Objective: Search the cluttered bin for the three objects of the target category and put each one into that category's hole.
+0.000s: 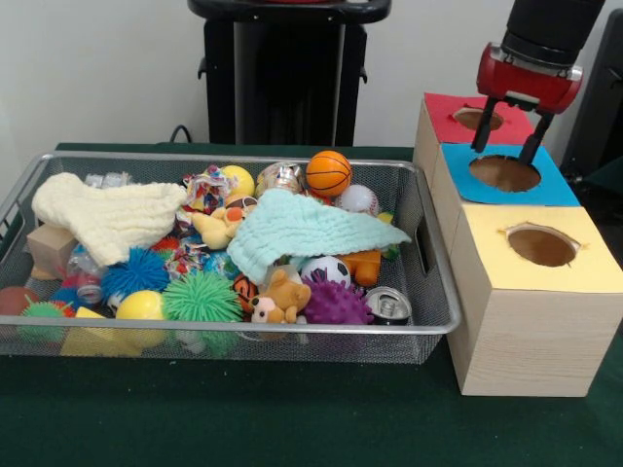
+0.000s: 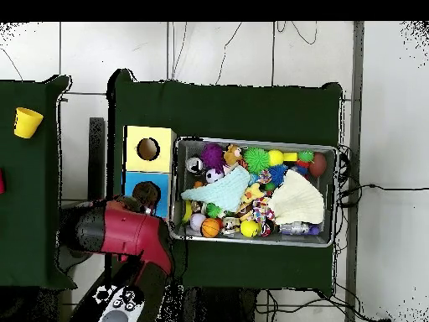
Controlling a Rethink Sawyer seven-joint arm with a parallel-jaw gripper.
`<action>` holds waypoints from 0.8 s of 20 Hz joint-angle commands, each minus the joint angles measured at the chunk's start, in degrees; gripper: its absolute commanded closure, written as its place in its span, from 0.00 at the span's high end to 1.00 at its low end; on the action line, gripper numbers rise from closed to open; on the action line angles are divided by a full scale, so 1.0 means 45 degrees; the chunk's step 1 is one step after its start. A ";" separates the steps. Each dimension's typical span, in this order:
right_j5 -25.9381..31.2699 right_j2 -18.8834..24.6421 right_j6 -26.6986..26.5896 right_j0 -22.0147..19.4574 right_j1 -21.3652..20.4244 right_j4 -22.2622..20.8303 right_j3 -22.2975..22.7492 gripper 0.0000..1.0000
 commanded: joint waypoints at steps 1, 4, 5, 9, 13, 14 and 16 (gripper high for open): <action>0.1025 0.0827 0.3424 -0.0333 0.0022 0.0465 0.0760 1.00; 0.0903 0.0974 0.2831 -0.0989 0.0020 0.0226 0.0681 1.00; 0.1037 0.0945 0.2753 -0.1041 -0.0058 0.0133 0.0655 1.00; 0.1561 0.0798 0.2055 -0.1598 -0.0467 -0.0287 0.0557 1.00; 0.1338 0.0939 0.1105 -0.2422 -0.0932 -0.0746 0.0764 1.00; 0.1164 0.1025 0.0825 -0.2679 -0.1013 -0.0880 0.0881 1.00; 0.0936 0.1213 0.0237 -0.3228 -0.1188 -0.1160 0.1090 1.00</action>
